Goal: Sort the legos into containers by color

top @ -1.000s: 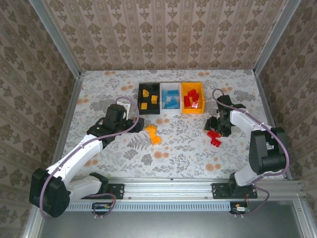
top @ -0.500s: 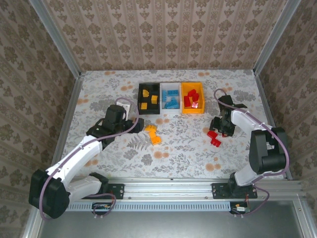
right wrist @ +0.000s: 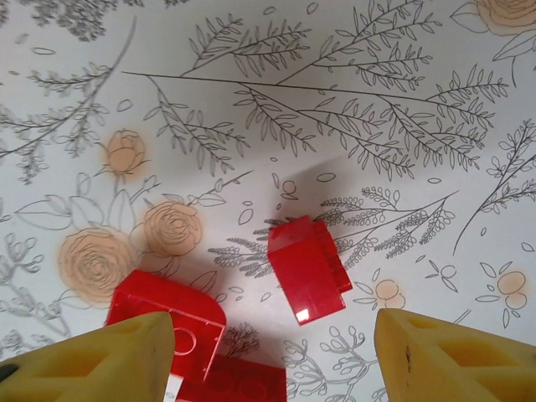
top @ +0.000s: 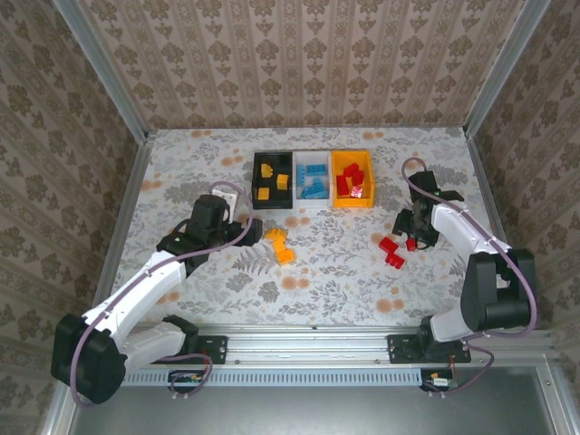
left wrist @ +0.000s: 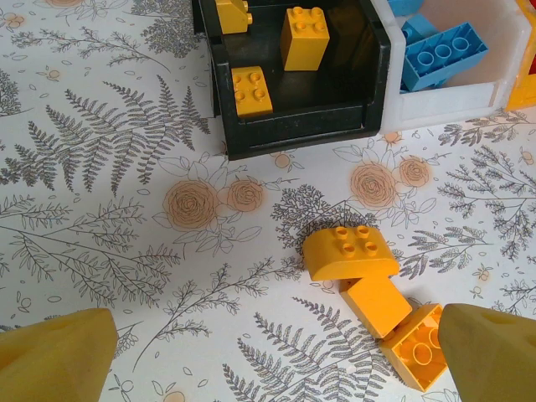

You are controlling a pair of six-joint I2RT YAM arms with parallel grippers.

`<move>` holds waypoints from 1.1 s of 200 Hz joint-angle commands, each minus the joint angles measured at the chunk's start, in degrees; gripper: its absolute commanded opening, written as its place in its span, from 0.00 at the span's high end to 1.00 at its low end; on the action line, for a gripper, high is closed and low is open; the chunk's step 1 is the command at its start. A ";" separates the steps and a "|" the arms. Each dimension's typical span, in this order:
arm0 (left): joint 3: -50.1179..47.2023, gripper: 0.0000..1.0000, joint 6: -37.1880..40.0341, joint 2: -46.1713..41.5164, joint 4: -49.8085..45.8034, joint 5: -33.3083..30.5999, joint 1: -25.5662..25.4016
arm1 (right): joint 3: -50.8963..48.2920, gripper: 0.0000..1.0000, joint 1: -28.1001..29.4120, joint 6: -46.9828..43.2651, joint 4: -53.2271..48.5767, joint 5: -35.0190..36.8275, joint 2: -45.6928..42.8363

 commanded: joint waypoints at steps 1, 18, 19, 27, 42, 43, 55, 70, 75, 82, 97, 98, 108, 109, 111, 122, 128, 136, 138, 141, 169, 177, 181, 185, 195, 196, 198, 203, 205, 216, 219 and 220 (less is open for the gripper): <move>-0.25 0.00 1.25 -1.65 0.23 -0.85 -0.35 | 0.79 0.34 -0.37 -0.66 -2.10 1.03 3.47; -0.51 0.00 1.40 -2.30 -0.12 -1.14 -0.35 | 0.79 0.34 -0.79 -0.61 -1.54 1.10 4.78; -0.52 0.00 1.36 -2.36 -0.17 -1.18 -0.35 | 0.79 0.34 -0.85 -0.58 -1.52 1.07 4.78; -0.77 0.00 1.34 -2.66 -0.17 -1.30 -0.39 | 0.98 0.34 -1.03 -0.62 -1.51 0.97 5.10; -1.04 0.00 1.27 -3.19 -0.30 -1.49 -0.35 | 0.96 0.34 -1.32 -0.56 -1.20 0.93 5.68; -1.04 0.00 1.26 -3.20 -0.30 -1.49 -0.35 | 0.96 0.34 -1.38 -0.55 -1.17 0.94 5.72; -1.22 0.00 1.26 -3.46 -0.26 -1.58 -0.35 | 1.06 0.34 -1.78 -0.58 -0.90 0.39 6.49; -1.33 0.00 1.16 -3.63 -0.37 -1.58 -0.35 | 0.96 0.34 -2.04 -0.61 -0.67 -0.06 7.67; -1.35 0.00 1.13 -3.74 -0.40 -1.58 -0.35 | 1.12 0.35 -2.13 -0.57 -0.68 -0.11 8.09; -1.31 0.00 1.19 -3.97 -0.60 -1.58 -0.35 | 1.07 0.35 -2.22 -0.60 -0.53 -0.32 8.60; -1.56 0.00 1.33 -4.57 -0.88 -1.72 -0.35 | 1.10 0.36 -2.40 -0.58 -0.25 -0.55 9.51; -1.56 0.00 1.37 -4.64 -0.85 -1.78 -0.35 | 1.08 0.36 -2.40 -0.60 -0.21 -0.55 9.56; -1.90 0.00 1.51 -5.23 -1.00 -2.09 -0.35 | 1.09 0.38 -2.40 -0.61 0.03 -0.42 9.87; -1.91 0.00 1.55 -5.27 -1.04 -2.14 -0.35 | 1.12 0.38 -2.40 -0.62 0.02 -0.44 9.92; -1.99 0.00 1.58 -5.42 -1.08 -2.14 -0.30 | 1.11 0.39 -2.51 -0.58 0.14 -0.46 10.00; -2.40 0.00 1.59 -6.06 -0.95 -2.41 -0.26 | 1.14 0.42 -2.60 -0.59 0.36 -0.46 10.40; -2.61 0.00 1.59 -6.40 -0.96 -2.46 -0.26 | 1.14 0.46 -2.58 -0.62 0.60 -0.53 10.58; -2.87 0.00 1.62 -6.84 -1.05 -2.46 -0.17 | 1.23 0.51 -2.59 -0.69 0.72 -0.72 10.84; -2.89 0.00 1.60 -6.93 -1.08 -2.46 -0.17 | 1.27 0.52 -2.58 -0.75 0.78 -0.73 10.91; -2.96 0.00 1.59 -7.04 -1.17 -2.44 -0.17 | 1.33 0.52 -2.58 -0.72 0.79 -0.73 11.01; -3.40 0.00 1.60 -8.12 -1.53 -2.68 0.01 | 1.50 0.64 -2.58 -0.97 0.90 -1.44 11.22; -3.71 0.00 1.51 -8.49 -1.55 -2.72 0.01 | 1.45 0.65 -2.58 -0.99 0.92 -1.57 10.97; -3.77 0.00 1.43 -8.57 -1.47 -2.73 0.08 | 1.51 0.65 -2.58 -1.04 0.89 -1.58 10.75; -3.84 0.00 1.41 -8.78 -1.47 -2.81 0.07 | 1.50 0.65 -2.58 -1.00 0.79 -1.57 10.58; -4.11 0.00 1.31 -9.09 -1.35 -2.80 0.14 | 1.49 0.66 -2.49 -0.99 0.74 -1.59 10.06; -4.12 0.00 1.27 -9.09 -1.35 -2.80 0.16 | 1.49 0.66 -2.44 -0.98 0.72 -1.69 9.97; -4.12 0.00 1.18 -9.14 -1.29 -2.81 0.11 | 1.49 0.66 -2.41 -1.00 0.76 -1.73 9.86; -4.29 0.00 1.15 -9.20 -1.19 -2.81 0.18 | 1.57 0.66 -2.27 -0.99 0.66 -1.70 9.52; -4.36 0.00 1.09 -9.19 -1.18 -2.81 0.18 | 1.55 0.66 -2.24 -1.04 0.59 -1.76 9.42; -4.39 0.00 0.98 -9.28 -1.08 -2.72 0.18 | 1.87 0.66 -1.85 -1.05 0.43 -1.90 8.69; -4.39 0.00 0.93 -9.27 -1.04 -2.72 0.18 | 1.90 0.66 -1.73 -1.06 0.48 -1.92 8.39; -4.39 0.00 0.91 -9.27 -1.07 -2.72 0.18 | 1.91 0.66 -1.67 -1.06 0.37 -1.89 8.35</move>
